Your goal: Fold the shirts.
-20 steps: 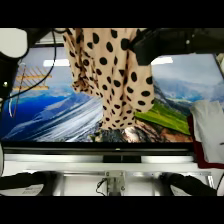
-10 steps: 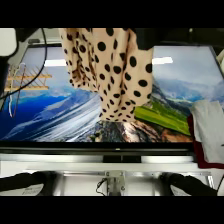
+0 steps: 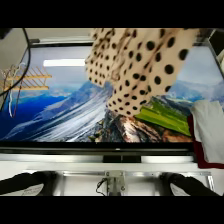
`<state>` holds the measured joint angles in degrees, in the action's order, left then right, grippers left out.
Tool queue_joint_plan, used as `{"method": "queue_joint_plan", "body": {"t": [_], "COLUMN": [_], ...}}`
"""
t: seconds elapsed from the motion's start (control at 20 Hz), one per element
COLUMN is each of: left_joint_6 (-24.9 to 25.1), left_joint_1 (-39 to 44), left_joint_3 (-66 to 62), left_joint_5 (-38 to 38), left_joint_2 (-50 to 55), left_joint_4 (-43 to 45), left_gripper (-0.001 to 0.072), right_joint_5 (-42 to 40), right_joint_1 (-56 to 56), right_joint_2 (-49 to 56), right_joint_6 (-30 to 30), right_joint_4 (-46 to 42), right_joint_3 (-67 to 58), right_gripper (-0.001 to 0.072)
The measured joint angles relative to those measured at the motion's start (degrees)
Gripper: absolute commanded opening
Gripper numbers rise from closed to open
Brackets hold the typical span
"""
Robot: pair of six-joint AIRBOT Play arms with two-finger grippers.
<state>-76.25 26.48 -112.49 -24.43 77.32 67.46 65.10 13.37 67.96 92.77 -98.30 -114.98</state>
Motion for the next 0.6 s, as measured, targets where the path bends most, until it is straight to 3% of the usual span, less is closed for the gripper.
{"method": "queue_joint_plan", "body": {"t": [0.3,0.6], "left_joint_6": [0.6,0.8], "left_joint_1": [0.0,0.0], "left_joint_3": [0.0,0.0], "left_joint_5": [-0.2,-0.2], "left_joint_2": [0.0,0.0], "left_joint_4": [0.1,1.6], "left_gripper": [0.0643,0.0642], "right_joint_5": [7.7,12.5], "right_joint_1": [-20.5,-40.3], "right_joint_2": [-8.1,-12.8], "right_joint_6": [4.4,-0.2], "right_joint_4": [-13.7,-16.0], "right_joint_3": [-0.1,-0.1], "right_gripper": [0.0042,0.0042]}}
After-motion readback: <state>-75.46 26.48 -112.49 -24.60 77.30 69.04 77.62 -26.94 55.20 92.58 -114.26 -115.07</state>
